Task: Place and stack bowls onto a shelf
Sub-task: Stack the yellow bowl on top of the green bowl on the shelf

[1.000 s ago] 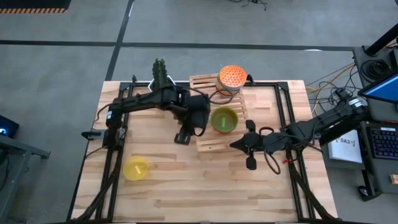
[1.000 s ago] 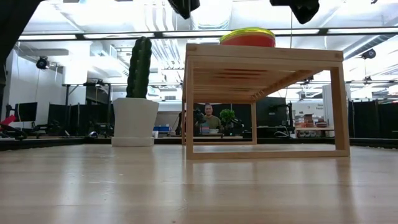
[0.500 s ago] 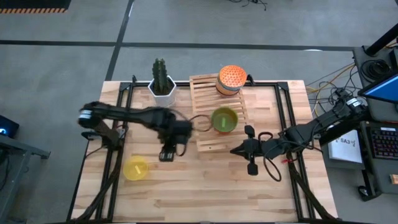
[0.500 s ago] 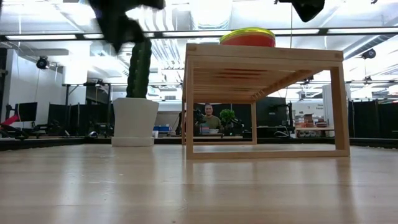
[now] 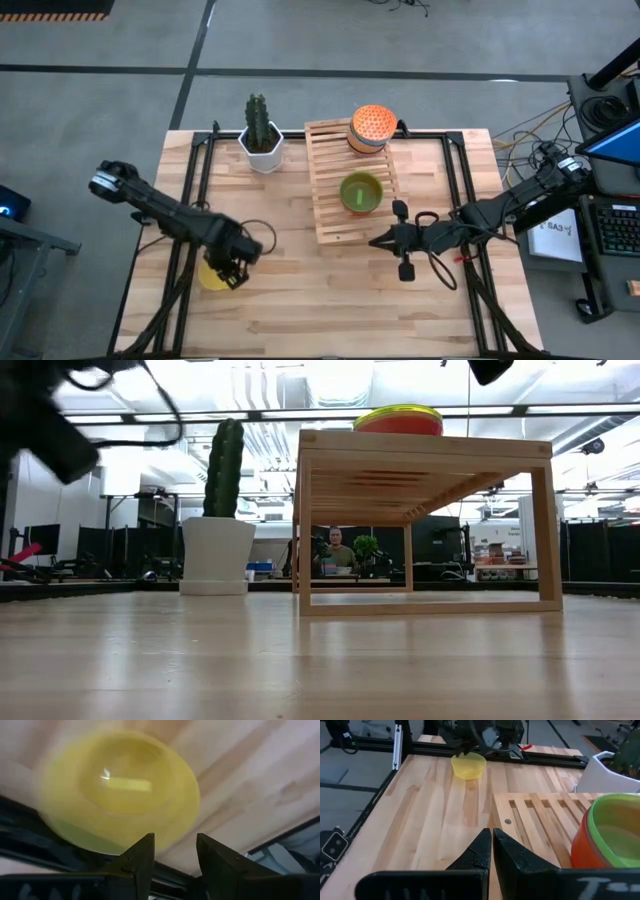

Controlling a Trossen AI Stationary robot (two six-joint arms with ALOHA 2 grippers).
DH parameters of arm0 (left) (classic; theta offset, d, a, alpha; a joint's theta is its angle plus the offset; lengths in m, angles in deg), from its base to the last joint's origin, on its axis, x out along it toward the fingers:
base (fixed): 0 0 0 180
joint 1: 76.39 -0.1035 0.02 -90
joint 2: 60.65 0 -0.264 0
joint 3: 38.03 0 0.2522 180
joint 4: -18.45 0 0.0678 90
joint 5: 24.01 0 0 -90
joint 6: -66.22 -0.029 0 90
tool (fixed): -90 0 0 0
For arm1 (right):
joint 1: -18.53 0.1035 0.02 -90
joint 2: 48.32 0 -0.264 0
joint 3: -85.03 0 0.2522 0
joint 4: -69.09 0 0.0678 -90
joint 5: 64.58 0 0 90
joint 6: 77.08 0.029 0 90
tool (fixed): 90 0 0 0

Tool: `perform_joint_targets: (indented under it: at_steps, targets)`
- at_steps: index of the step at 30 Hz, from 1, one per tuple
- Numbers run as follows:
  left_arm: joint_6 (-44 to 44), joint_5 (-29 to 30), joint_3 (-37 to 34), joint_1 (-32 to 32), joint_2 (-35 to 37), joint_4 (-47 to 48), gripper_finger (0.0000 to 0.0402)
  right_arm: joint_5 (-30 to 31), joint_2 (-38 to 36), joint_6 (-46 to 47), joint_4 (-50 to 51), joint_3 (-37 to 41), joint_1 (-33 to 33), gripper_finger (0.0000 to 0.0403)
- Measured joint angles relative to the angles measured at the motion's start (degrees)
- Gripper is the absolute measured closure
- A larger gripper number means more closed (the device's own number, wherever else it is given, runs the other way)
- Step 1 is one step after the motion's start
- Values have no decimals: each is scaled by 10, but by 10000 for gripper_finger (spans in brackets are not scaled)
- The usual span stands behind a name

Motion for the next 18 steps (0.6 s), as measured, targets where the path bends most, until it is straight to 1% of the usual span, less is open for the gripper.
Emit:
perform_joint_targets:
  at_steps: [3,7,13,18]
  targets:
    - [43,-5,-16,37,-1,-55,272,0,0,-11,2,-3,0,394]
    - [77,43,-18,60,-15,-97,272,-1,0,-32,1,-14,0,394]
    - [68,56,-19,60,-57,-99,272,-4,0,-45,2,-21,0,394]
    - [41,56,-19,61,-99,-103,274,-4,0,-45,9,-21,0,394]
